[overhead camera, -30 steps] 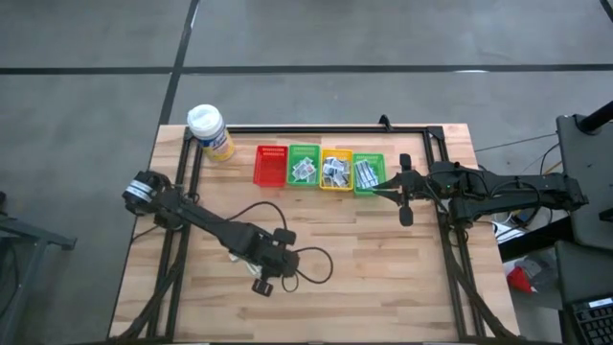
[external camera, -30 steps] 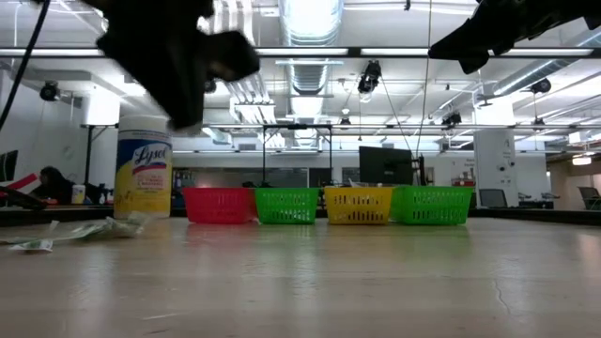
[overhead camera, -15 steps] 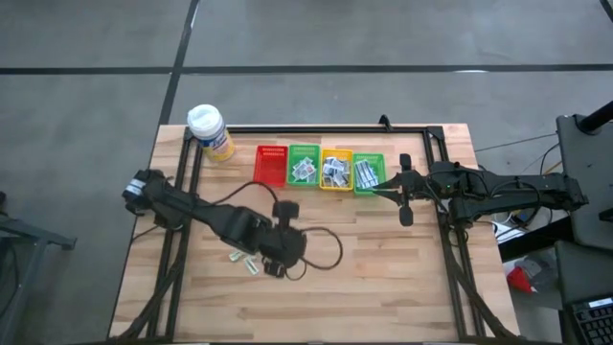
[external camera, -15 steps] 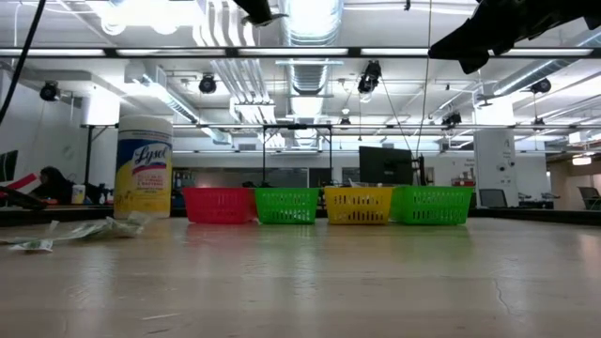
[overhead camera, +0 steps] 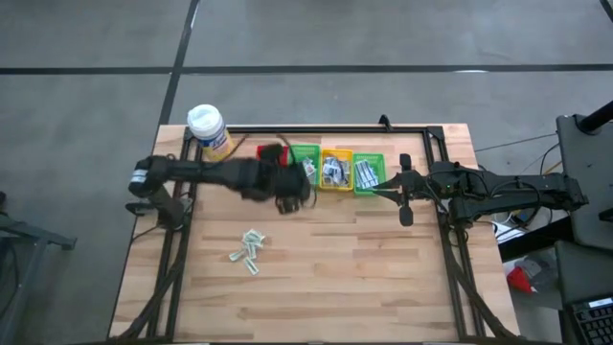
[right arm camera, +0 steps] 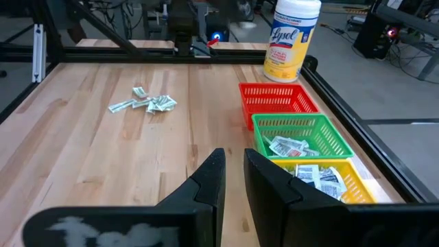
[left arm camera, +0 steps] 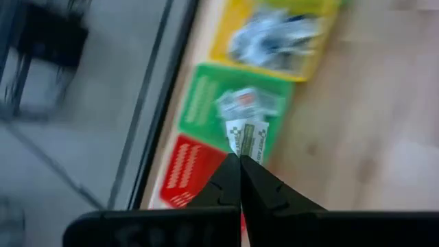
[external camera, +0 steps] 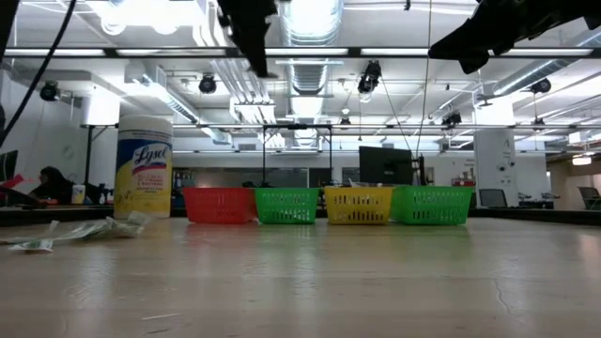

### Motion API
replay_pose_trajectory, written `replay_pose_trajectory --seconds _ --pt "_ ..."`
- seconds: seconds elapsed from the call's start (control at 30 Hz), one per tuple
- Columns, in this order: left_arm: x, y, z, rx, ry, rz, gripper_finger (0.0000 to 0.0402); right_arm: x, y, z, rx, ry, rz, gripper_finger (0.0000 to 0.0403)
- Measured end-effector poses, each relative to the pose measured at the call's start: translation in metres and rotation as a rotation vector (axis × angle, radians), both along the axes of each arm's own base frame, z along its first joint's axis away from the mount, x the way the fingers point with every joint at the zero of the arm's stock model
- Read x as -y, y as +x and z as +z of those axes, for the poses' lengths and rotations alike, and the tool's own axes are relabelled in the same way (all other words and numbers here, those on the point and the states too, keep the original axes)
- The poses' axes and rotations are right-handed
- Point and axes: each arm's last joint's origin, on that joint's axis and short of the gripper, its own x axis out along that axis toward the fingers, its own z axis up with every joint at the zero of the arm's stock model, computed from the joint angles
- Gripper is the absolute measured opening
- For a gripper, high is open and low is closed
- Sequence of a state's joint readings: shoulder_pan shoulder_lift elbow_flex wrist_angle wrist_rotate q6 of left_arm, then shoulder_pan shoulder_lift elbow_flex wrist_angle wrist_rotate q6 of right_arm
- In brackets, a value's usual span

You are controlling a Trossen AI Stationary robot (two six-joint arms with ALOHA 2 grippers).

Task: Pick & Place First Aid Supplies
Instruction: Put the green bandage into the red bin

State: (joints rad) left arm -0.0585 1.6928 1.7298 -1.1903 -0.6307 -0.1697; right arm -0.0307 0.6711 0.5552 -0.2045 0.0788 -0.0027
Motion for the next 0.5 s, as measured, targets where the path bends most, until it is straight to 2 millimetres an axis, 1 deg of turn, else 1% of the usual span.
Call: replay_pose_trajectory --seconds 0.13,0.23,0.37,0.5 --pt "-0.042 -0.003 -0.002 0.013 -0.014 0.157 0.0 0.0 0.0 0.0 0.0 0.001 0.0 0.0052" --pt "-0.074 -0.009 -0.009 0.027 -0.039 0.297 0.0 0.0 0.0 0.0 0.0 0.002 -0.001 0.0052" --pt "-0.11 -0.019 -0.026 0.041 -0.105 0.463 0.0 0.0 0.0 0.0 0.0 0.001 0.0 0.0052" --pt "-0.138 -0.029 -0.048 0.061 -0.164 0.581 0.0 0.0 0.0 0.0 0.0 0.0 0.0 0.0052"
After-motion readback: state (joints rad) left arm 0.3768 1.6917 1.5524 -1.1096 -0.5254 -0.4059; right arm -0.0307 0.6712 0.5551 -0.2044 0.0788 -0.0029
